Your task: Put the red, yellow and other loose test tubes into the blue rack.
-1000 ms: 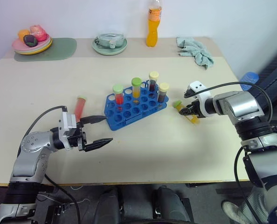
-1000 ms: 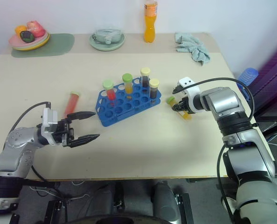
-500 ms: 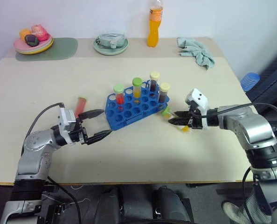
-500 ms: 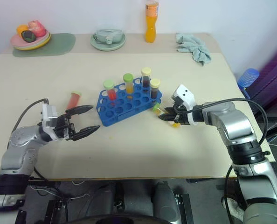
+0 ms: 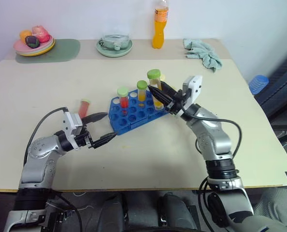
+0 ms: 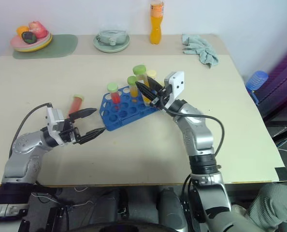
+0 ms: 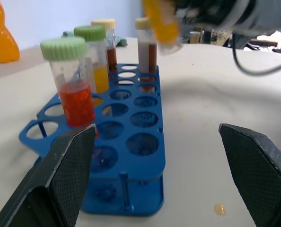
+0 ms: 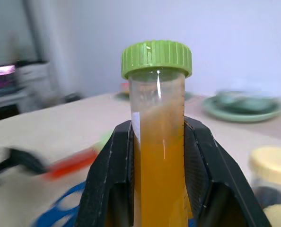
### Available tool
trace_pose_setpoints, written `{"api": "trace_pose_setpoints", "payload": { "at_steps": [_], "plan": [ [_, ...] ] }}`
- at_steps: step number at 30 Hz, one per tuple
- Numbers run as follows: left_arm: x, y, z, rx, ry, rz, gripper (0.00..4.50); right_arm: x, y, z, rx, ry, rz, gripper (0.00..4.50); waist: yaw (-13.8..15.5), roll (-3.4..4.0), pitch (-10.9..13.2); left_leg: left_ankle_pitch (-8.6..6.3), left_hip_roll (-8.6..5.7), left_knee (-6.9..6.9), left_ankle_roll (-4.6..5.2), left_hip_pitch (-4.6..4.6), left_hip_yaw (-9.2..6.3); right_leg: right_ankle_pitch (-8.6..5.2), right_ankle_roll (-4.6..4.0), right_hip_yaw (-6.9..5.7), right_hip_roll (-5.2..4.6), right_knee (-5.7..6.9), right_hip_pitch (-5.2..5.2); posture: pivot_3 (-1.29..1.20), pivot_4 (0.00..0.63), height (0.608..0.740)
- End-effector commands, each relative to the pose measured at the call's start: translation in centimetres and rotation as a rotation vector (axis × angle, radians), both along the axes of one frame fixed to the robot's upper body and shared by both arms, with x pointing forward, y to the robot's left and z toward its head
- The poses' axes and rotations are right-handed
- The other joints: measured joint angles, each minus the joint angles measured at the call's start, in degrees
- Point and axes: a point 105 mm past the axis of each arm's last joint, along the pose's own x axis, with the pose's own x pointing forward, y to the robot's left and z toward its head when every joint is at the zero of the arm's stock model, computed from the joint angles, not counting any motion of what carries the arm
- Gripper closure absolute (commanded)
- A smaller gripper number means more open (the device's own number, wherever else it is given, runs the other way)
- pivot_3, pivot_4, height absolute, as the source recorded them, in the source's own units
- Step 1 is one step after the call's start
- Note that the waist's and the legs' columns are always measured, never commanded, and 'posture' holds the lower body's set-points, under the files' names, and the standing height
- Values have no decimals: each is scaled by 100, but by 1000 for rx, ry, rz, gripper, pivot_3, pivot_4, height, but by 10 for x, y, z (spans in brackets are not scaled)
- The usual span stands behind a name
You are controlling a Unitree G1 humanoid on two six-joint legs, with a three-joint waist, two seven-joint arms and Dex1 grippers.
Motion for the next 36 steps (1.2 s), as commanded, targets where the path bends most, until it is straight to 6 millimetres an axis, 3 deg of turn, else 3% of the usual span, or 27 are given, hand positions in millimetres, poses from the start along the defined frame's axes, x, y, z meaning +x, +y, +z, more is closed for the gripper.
{"api": "trace_pose_setpoints", "payload": {
  "at_steps": [1, 11, 28, 36],
  "plan": [
    [-3, -2, 15, -1, -31, -1, 238, 4, 0, 9, 49, -124, -79, 3735, -8, 0, 0, 0, 0, 0, 0, 0, 1, 0, 0, 0, 0, 0, 0, 0, 150, 740],
    [-4, -2, 25, 4, -24, 10, 238, 6, 11, -18, 127, -158, -80, 3735, -21, 2, 1, 3, 1, 0, -5, 0, -3, 0, 0, 0, 1, 3, 0, 0, 150, 740],
    [-10, 6, 21, 16, -6, 22, 238, 11, 21, -54, 83, -97, -66, 3735, -27, 4, 1, 4, 2, -1, -7, 12, -11, 0, 0, 2, 1, 7, 8, 0, 150, 740],
    [-12, 7, 23, 20, -9, 23, 238, 8, 29, -54, 72, -116, -46, 3735, -28, 4, 0, 4, 2, -2, -7, 25, -12, 0, -1, 3, 0, 8, 19, 0, 150, 740]
  ]
}}
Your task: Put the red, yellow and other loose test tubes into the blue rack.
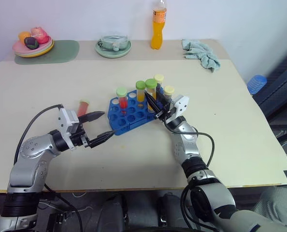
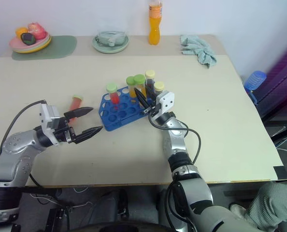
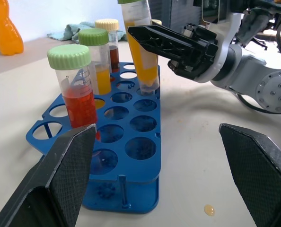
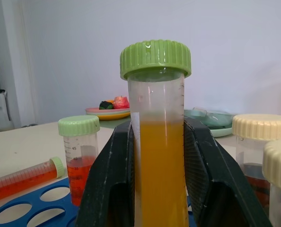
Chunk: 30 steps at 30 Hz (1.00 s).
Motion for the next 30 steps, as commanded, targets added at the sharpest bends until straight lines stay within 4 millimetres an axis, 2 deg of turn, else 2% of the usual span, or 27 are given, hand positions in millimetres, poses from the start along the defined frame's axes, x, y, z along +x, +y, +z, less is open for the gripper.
{"api": "trace_pose_setpoints", "payload": {
  "at_steps": [1, 10, 21, 29, 30],
  "plan": [
    [-4, 2, 12, 5, -54, -3, 238, -4, 8, -5, -18, 0, 23, 3735, -1, 0, 0, 0, 0, 0, 0, 0, 0, 0, 0, 0, 0, 0, 0, 0, 150, 740],
    [-5, 5, 7, 15, -48, -1, 238, -9, 20, -10, -43, -5, 54, 3735, -9, 0, 0, 0, 1, -2, 0, 1, 0, 0, 0, 1, 0, 1, -1, 0, 150, 740],
    [-5, 0, 15, 18, -59, 4, 238, 6, 12, -8, 41, 60, -6, 3735, -15, 0, 0, 0, 1, -1, -1, 2, 1, 0, -1, 2, 0, 2, -1, 0, 150, 740],
    [-7, -1, 19, 17, -57, 13, 238, 3, 14, -6, 80, 58, 27, 3735, -34, 0, 0, 3, 2, -2, -6, 6, -2, 0, -1, 3, 1, 11, -1, 0, 150, 740],
    [-7, -1, 19, 15, -57, 14, 238, 2, 14, -6, 83, 52, 33, 2709, -34, 0, 0, 3, 2, -1, -6, 6, -2, 0, -1, 3, 1, 11, -1, 0, 150, 740]
  ]
}}
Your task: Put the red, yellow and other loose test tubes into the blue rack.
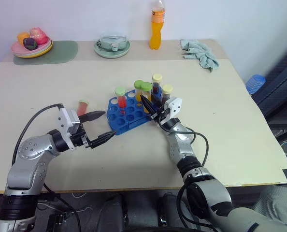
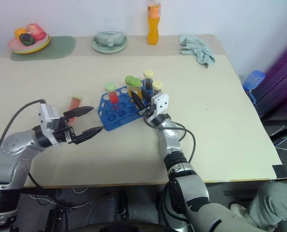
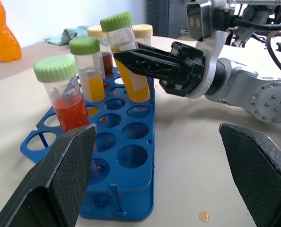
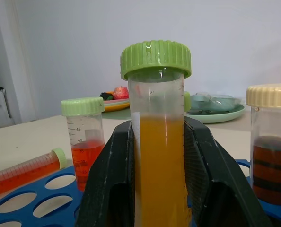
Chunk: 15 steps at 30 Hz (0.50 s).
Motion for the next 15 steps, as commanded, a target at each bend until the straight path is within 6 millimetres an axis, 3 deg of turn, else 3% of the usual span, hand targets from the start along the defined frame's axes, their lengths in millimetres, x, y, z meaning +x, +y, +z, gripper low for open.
{"api": "trace_pose_setpoints", "payload": {
  "at_steps": [1, 6, 15],
  "plan": [
    [-2, 2, 12, -11, -39, 6, 238, -3, 3, 7, 55, -20, 24, 2390, 0, 0, 0, 0, 0, 0, 0, 0, 0, 0, 0, 0, 0, 0, 0, 0, 150, 740],
    [0, -1, 15, -30, -43, 11, 238, -3, -1, 11, -2, -69, -9, 37, -8, 0, 0, 0, 0, 0, 0, 0, -1, 0, 0, 0, 0, 0, 0, 0, 150, 740],
    [5, 7, 8, -69, -40, 41, 238, -13, -14, 19, -111, -162, -13, 37, 29, 1, 1, 0, 0, 0, 0, -1, 1, 0, 0, 0, -1, -2, -1, 0, 150, 740]
  ]
}}
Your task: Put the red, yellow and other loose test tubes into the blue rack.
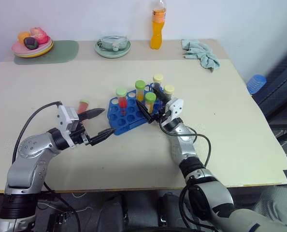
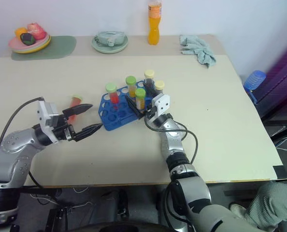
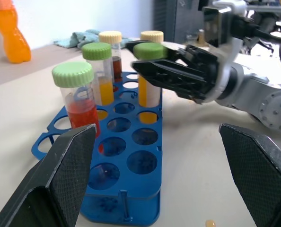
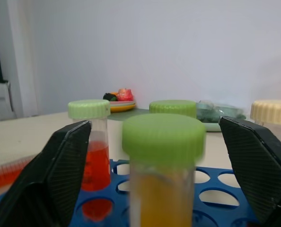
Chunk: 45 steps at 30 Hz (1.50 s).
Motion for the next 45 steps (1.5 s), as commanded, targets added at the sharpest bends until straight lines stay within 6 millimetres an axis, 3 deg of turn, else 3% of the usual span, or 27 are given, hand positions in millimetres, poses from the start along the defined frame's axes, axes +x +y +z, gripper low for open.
{"api": "trace_pose_setpoints", "payload": {
  "at_steps": [1, 9, 13, 15, 19, 24, 27, 29, 32, 39, 45],
  "plan": [
    [2, 8, 5, -30, -45, 26, 238, -6, -7, 16, -37, -85, -1, 37, 7, 1, 0, 0, 0, 0, 0, 0, 1, 0, 0, 0, 0, 0, 0, 0, 150, 740],
    [13, 36, 7, -208, -45, 153, 238, -24, -33, 20, -195, -78, 14, 37, 18, 0, 0, -1, -1, 0, 1, -2, -1, 0, 0, 0, -1, -4, 0, 0, 150, 740],
    [28, 56, 16, -316, -74, 286, 238, -35, -57, 17, -309, -18, 2, 37, 31, 0, 0, -1, -2, 0, 2, -2, -3, 0, 0, -1, -2, -5, 3, 0, 150, 740],
    [44, 77, 18, -402, -46, 440, 238, -43, -71, 19, -372, 12, 23, 37, 48, -2, 0, -2, -3, 1, 4, -3, -4, 0, 1, -1, -2, -7, 4, 0, 150, 740],
    [62, 98, 27, -507, -14, 634, 238, -62, -93, 39, -439, 74, 104, 37, 37, -7, 2, -5, -3, 2, 8, -4, -4, 0, 1, -1, -1, -11, 4, 0, 150, 740],
    [84, 112, 32, -399, -9, 934, 238, -70, -102, 86, -456, 73, 159, 37, 30, -14, 4, -15, -4, 2, 26, -2, -9, 0, 1, -2, 0, -9, 4, 0, 150, 740],
    [96, 94, 38, -369, 115, 935, 238, -73, -90, 119, -452, 26, 204, 37, 48, -20, 7, -14, -4, 3, 24, -3, -9, 0, 1, -3, 0, -9, 4, 0, 150, 740],
    [103, 86, 36, -330, 250, 959, 238, -74, -83, 130, -453, 11, 230, 37, 72, -24, 9, -9, -5, 3, 17, -5, -9, 0, 2, -3, 0, -10, 4, 0, 150, 740],
    [107, 72, 37, -283, 454, 945, 238, -75, -77, 138, -471, 21, 246, 37, 163, -39, 18, -6, -5, 3, 11, -11, -9, 0, 3, -3, 1, -15, 0, 0, 150, 740],
    [114, 43, 55, -146, 669, 936, 238, -76, -71, 148, -511, 10, 296, 37, 208, -42, 20, -7, -9, 5, 12, -26, -8, -1, 4, -7, 0, -21, -10, 0, 150, 740],
    [118, 39, 55, -57, 832, 969, 238, -74, -68, 148, -515, -2, 283, 37, 191, -42, 20, -4, -9, 3, 7, -26, -4, -1, 4, -8, 1, -18, -16, 0, 150, 740]
  ]
}}
